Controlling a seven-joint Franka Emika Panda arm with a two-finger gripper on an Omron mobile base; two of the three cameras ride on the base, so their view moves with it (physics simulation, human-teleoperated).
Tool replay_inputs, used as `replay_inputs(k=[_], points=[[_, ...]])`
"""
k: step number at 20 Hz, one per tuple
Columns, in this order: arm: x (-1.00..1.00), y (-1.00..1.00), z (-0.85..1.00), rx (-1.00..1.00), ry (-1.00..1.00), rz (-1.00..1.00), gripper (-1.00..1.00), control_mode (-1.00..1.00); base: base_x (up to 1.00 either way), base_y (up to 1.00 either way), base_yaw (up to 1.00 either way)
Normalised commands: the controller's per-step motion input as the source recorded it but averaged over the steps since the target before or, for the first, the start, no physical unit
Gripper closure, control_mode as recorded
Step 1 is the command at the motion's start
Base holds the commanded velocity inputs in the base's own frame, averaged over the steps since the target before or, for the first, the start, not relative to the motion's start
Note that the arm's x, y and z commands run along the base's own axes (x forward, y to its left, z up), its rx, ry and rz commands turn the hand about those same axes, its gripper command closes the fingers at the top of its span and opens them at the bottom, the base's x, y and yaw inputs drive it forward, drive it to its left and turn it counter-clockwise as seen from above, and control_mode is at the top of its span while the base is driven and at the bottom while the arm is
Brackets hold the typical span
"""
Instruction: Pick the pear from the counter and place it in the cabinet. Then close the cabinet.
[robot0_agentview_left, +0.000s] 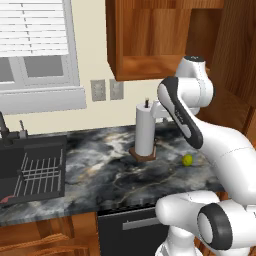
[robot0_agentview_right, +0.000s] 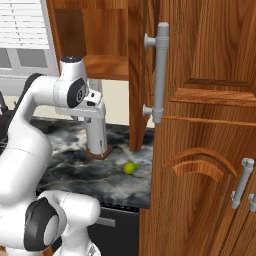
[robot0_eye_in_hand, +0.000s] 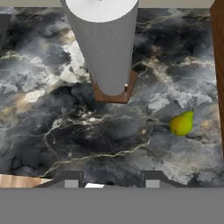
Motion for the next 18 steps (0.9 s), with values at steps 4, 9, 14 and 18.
replay_inputs(k=[4,9,14,18], points=[[0.0,0.0,-0.17,0.0,-0.01,0.0,-1.0,-1.0,0.0,0.0,0.0],[-0.11,0.0,-0.38,-0.01,-0.01,-0.07,-1.0,-1.0,0.0,0.0,0.0],[-0.2,-0.08,-0.3,0.0,0.0,-0.16,-1.0,-1.0,0.0,0.0,0.0],[-0.13,-0.15,-0.29,0.0,0.05,-0.15,-1.0,-1.0,0.0,0.0,0.0]])
